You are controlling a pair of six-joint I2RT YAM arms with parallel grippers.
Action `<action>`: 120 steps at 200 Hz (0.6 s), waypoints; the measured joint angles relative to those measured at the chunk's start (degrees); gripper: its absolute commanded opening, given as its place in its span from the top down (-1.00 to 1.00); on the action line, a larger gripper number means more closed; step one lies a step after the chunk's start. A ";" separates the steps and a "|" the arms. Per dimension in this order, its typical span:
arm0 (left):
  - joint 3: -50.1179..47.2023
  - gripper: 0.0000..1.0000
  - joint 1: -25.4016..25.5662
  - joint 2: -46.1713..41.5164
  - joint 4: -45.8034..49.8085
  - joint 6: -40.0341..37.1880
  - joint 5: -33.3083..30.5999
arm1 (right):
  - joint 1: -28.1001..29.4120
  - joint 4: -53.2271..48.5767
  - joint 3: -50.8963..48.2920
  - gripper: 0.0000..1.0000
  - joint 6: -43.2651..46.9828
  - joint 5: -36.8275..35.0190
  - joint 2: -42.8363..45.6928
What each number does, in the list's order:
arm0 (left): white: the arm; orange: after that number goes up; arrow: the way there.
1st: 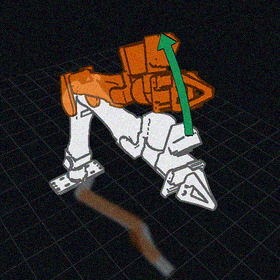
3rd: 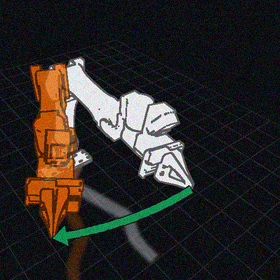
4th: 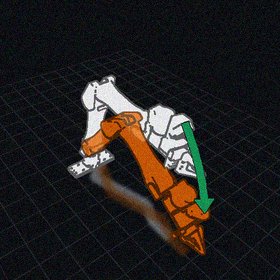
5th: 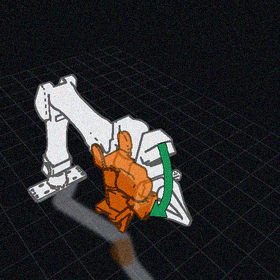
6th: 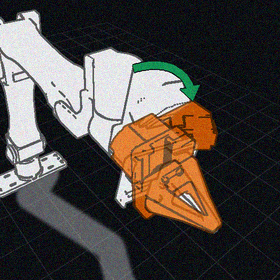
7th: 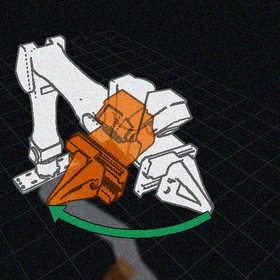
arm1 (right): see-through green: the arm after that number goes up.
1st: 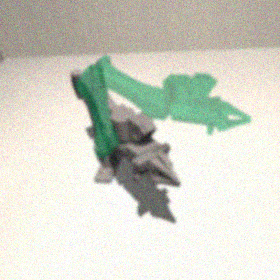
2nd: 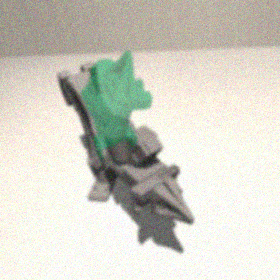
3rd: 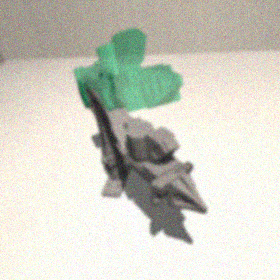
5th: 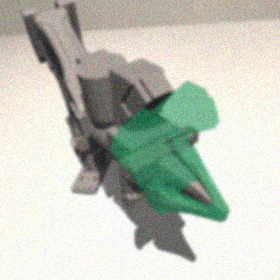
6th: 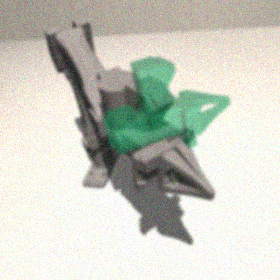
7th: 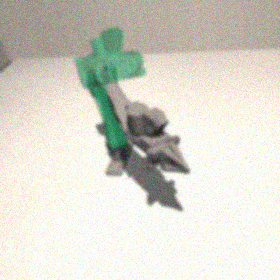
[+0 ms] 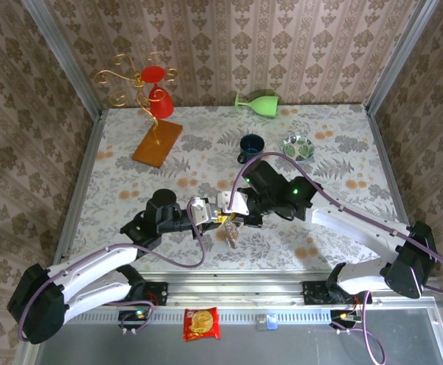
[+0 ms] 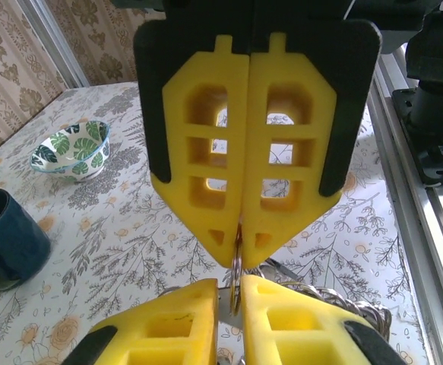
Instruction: Put the keys on the keyring
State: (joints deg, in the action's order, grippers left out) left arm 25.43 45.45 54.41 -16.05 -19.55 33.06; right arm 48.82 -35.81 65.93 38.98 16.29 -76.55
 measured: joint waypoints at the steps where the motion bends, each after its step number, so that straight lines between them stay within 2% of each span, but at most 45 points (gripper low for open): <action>1: 0.00 0.70 0.00 0.00 0.00 0.00 0.00 | 0.00 0.02 -0.02 1.00 -0.02 0.00 0.00; 35: 0.00 1.00 0.00 0.17 0.20 0.26 0.44 | 0.00 1.88 -1.33 0.97 -0.59 0.31 0.52; 62: 0.00 1.00 0.15 0.09 -0.11 0.42 0.74 | -0.79 5.44 -4.46 0.50 -2.89 1.55 2.84; 87: -0.09 1.00 0.26 -0.28 -1.18 0.87 0.76 | -4.04 9.81 -9.20 0.38 -7.04 5.88 7.93; 120: -1.38 1.00 0.26 -0.68 -5.92 2.67 1.40 | -6.19 13.20 -12.26 0.35 -9.97 8.90 10.95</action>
State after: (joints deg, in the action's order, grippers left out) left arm 24.05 45.71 53.74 -21.98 -16.88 34.46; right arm 42.63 -22.61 53.67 29.02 25.19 -65.60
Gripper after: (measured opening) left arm 0.053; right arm 0.323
